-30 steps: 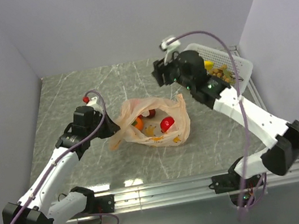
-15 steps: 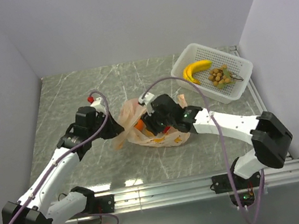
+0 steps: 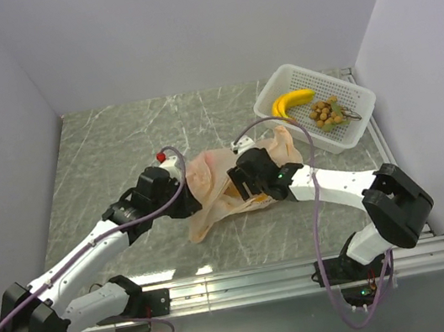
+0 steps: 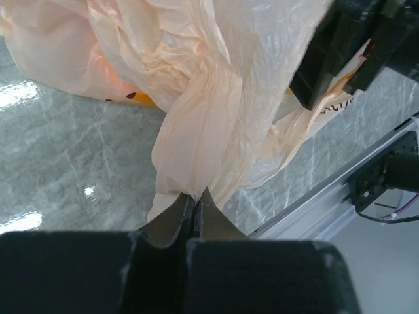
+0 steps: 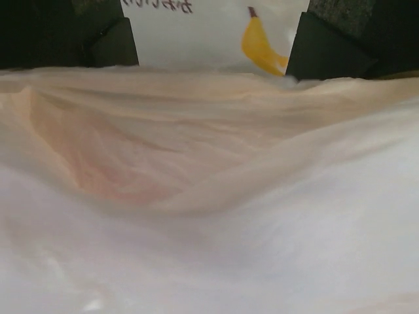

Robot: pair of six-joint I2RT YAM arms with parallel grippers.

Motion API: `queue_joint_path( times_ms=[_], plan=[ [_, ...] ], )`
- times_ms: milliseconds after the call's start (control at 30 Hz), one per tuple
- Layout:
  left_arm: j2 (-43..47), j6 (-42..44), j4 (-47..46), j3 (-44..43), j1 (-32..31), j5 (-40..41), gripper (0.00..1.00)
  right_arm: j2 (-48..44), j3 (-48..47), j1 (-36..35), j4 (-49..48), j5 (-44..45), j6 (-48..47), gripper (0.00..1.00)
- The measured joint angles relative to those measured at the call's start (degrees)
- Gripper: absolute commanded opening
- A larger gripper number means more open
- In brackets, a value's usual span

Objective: Untie the knot of the plastic bag and take out the fruit

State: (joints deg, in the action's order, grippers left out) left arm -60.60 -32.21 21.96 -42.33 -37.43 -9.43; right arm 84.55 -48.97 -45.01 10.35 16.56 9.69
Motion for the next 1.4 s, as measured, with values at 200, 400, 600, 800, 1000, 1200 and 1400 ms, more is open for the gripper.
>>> queue_joint_path(
  times_ms=[200, 400, 600, 800, 1000, 1200, 1400],
  plan=[
    [0.02, -2.12, -0.28, 0.00, -1.73, 1.88, 0.00, -1.64, 2.14, -0.04, -0.22, 8.52, 1.62, 0.89],
    [-0.07, -3.91, -0.72, 0.00, -2.05, 3.41, 0.01, -2.43, 1.62, 0.09, -1.92, 13.77, 2.78, 0.98],
    [-1.11, -5.53, -2.38, -0.13, -2.19, 3.67, 0.01, 4.22, -0.33, 3.39, -4.31, 13.00, 5.05, 0.98],
    [-2.43, -6.16, -3.41, -0.17, -2.32, 3.67, 0.01, 10.08, -1.60, 6.45, -6.91, 9.97, 5.92, 0.93],
    [-3.02, -6.47, -4.15, -0.17, -2.40, 3.72, 0.00, 12.09, -1.66, 7.28, -11.80, 8.35, 6.21, 0.63],
    [-3.02, -7.08, -4.94, -0.17, -2.43, 4.39, 0.01, 12.00, -1.18, 7.67, -16.83, 8.68, 6.60, 0.14],
    [-3.02, -8.55, -4.94, -0.17, -2.45, 6.75, 0.01, 4.76, 3.69, 7.50, -19.26, 4.22, 4.35, 0.17]
  ],
)
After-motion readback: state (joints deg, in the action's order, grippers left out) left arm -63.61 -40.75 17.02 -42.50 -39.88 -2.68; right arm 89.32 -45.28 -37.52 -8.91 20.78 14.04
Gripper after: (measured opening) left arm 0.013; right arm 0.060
